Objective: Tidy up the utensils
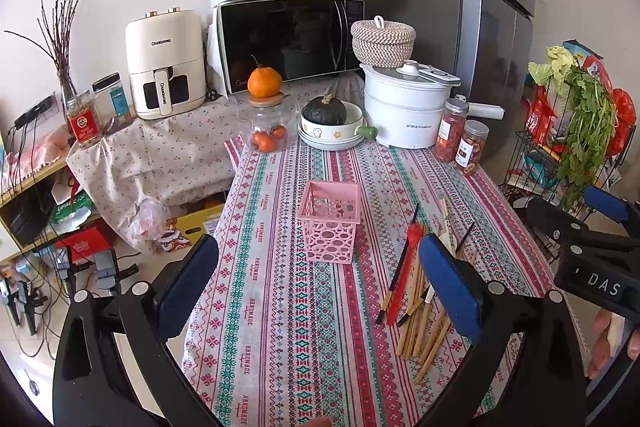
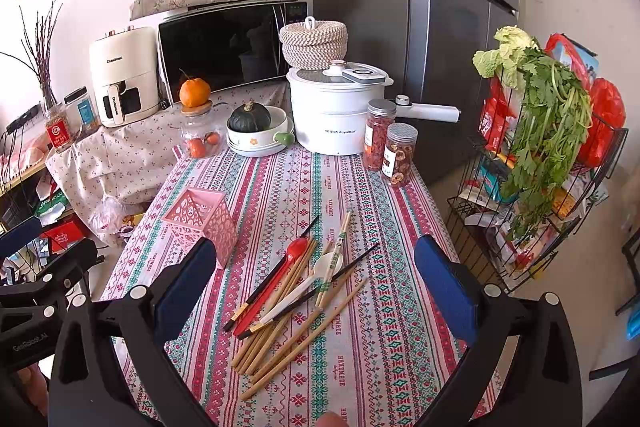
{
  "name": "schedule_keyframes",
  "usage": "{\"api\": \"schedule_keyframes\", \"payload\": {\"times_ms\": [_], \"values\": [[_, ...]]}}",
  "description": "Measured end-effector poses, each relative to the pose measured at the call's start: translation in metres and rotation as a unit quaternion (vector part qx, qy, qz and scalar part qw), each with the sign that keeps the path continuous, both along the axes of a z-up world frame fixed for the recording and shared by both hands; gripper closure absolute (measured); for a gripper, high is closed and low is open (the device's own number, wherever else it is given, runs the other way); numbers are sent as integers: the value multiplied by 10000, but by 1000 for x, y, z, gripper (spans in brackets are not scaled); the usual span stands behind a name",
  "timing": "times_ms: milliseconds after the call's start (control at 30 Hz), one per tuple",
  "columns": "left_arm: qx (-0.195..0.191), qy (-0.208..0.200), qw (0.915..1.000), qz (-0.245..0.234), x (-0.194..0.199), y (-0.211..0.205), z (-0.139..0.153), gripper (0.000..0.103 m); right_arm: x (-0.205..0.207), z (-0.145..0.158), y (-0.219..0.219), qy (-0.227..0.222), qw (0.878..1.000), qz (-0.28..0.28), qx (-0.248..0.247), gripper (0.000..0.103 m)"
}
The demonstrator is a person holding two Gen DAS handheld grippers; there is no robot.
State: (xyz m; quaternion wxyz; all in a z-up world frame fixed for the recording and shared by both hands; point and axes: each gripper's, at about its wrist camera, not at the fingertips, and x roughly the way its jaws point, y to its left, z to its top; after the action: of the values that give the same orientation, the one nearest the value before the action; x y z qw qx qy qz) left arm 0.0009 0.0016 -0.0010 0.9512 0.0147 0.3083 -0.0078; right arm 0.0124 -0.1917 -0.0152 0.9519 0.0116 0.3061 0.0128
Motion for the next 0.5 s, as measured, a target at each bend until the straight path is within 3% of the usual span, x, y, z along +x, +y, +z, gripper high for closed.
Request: {"api": "schedule_keyframes", "payload": {"times_ms": [500], "values": [[-23,-141,9999,79,0,6,9,7,-5,12,0,-224,9997,2,38,6]]}}
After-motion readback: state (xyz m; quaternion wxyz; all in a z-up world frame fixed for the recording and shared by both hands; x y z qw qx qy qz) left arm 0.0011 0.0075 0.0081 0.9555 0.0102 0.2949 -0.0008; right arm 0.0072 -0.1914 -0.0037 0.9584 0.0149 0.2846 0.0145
